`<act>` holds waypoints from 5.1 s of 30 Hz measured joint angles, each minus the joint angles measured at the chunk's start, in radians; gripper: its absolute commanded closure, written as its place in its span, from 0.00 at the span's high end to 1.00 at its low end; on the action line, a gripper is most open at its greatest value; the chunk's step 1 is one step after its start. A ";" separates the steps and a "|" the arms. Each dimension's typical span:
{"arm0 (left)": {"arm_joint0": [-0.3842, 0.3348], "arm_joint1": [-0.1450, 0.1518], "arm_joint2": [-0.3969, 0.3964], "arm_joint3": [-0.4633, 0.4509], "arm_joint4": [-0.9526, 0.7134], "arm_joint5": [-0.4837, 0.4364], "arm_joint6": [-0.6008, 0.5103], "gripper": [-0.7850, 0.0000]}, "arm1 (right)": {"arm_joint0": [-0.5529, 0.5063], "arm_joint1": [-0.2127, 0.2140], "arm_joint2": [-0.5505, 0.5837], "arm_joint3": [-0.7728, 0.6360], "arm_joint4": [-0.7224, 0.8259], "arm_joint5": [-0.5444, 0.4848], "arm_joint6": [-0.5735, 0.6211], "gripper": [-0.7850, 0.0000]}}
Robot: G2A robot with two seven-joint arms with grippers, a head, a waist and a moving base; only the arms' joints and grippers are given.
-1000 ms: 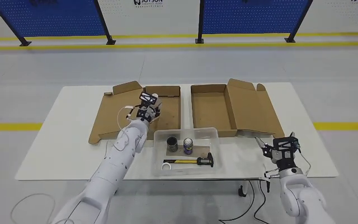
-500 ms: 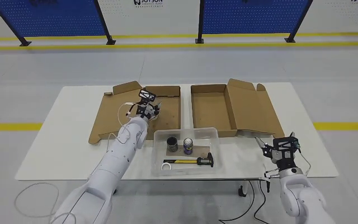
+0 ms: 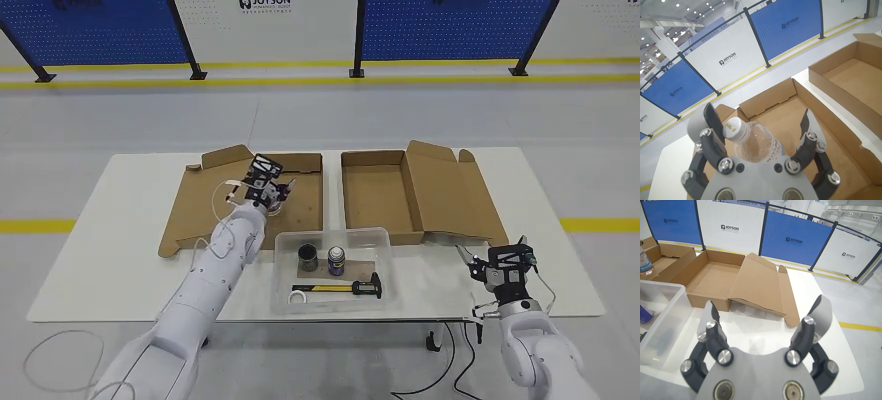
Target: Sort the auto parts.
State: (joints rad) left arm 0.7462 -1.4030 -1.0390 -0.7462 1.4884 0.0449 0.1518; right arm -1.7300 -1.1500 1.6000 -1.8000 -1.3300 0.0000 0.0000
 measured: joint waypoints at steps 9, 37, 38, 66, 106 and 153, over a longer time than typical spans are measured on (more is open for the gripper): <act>0.135 0.045 -0.100 -0.311 0.036 -0.040 -0.112 1.00 | 0.000 0.000 0.000 0.000 0.000 0.000 0.000 1.00; 0.600 0.106 -0.104 -0.922 -0.073 -0.488 -0.463 1.00 | 0.000 0.000 0.000 0.000 0.000 0.000 0.000 1.00; 0.596 0.105 -0.095 -0.915 -0.076 -0.483 -0.468 1.00 | 0.000 0.000 0.000 0.000 0.000 0.000 0.000 1.00; 0.454 0.066 0.051 -0.687 -0.100 -0.361 -0.455 0.98 | 0.000 0.000 0.000 0.000 0.000 0.000 0.000 1.00; 0.422 0.056 0.093 -0.626 -0.099 -0.373 -0.470 0.35 | 0.000 0.000 0.000 0.000 0.000 0.000 0.000 1.00; 0.654 0.171 -0.288 -1.150 -0.487 -0.793 -0.776 0.00 | 0.000 0.000 0.000 0.000 0.000 0.000 0.000 1.00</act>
State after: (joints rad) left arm 1.4005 -1.2325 -1.3268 -1.8959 1.0014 -0.7480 -0.6240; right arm -1.7300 -1.1500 1.6000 -1.8000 -1.3300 0.0000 0.0000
